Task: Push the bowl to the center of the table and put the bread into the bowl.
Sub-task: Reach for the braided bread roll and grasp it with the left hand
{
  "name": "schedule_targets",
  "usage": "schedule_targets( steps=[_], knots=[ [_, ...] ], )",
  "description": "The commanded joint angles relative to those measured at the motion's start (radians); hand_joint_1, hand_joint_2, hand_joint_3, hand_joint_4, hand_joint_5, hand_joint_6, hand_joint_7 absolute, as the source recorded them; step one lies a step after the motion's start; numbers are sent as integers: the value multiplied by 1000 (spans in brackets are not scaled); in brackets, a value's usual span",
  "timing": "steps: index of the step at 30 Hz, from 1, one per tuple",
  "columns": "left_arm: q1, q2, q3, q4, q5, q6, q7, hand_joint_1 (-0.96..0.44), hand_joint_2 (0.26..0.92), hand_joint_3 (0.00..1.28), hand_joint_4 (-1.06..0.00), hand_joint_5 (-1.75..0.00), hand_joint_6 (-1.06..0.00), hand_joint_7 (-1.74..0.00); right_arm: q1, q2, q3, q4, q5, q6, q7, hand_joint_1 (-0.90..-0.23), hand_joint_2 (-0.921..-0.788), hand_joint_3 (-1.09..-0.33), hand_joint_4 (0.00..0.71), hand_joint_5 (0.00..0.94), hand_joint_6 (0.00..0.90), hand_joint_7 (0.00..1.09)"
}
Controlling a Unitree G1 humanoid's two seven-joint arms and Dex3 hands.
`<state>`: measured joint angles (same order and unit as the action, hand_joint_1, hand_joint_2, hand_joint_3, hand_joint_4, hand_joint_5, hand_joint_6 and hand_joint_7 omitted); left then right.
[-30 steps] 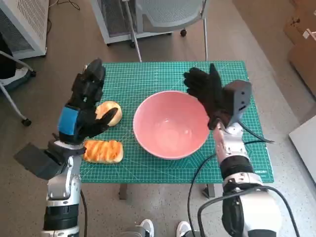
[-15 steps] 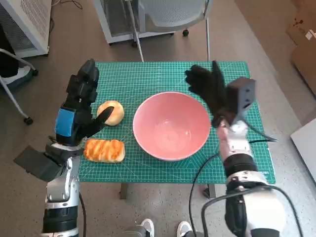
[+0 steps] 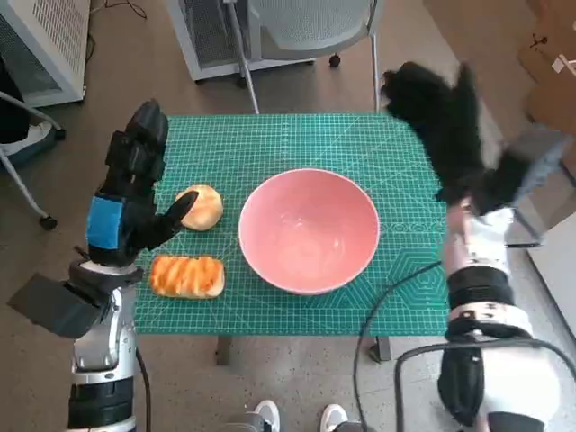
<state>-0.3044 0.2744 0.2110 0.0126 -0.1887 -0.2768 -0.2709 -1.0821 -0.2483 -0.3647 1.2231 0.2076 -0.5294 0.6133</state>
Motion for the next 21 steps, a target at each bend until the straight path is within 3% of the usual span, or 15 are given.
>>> schedule_targets(
  steps=[1,7,10,13,15,17,18,21],
  knots=[
    [6,39,4,-26,33,-28,-7,-519,920,222,-77,-17,1,-405,49,-1,-35,-74,90,-89,142,-673,-921,-634,248,9,370,5],
    [21,110,5,-55,70,-27,-44,-538,920,206,-44,-5,1,-394,117,11,-39,-203,192,-170,307,-660,-921,-645,271,14,390,13],
    [36,147,5,-84,81,8,-64,-530,904,187,-14,-1,1,-358,137,12,-35,-236,219,-177,348,-651,-921,-658,276,14,398,16],
    [96,254,-9,-204,148,171,-115,-464,816,131,-4,0,1,-252,164,9,-27,-277,238,-185,379,-647,-921,-667,280,13,408,19],
    [125,348,-26,-319,222,357,-170,-421,770,103,-1,1,1,-219,176,7,-21,-294,242,-187,384,-647,-921,-671,281,13,411,20],
    [116,489,-86,-470,312,661,-273,-372,733,80,0,1,-3,-202,191,-1,-15,-310,240,-187,384,-646,-921,-674,282,12,413,20],
    [104,532,-113,-513,337,759,-307,-293,709,59,0,1,-43,-159,195,-4,-14,-314,237,-188,382,-646,-921,-676,283,12,414,20],
    [94,563,-155,-570,383,878,-336,-173,680,30,1,1,-107,-92,199,-9,-12,-314,230,-186,372,-646,-921,-682,284,10,412,17]
  ],
)
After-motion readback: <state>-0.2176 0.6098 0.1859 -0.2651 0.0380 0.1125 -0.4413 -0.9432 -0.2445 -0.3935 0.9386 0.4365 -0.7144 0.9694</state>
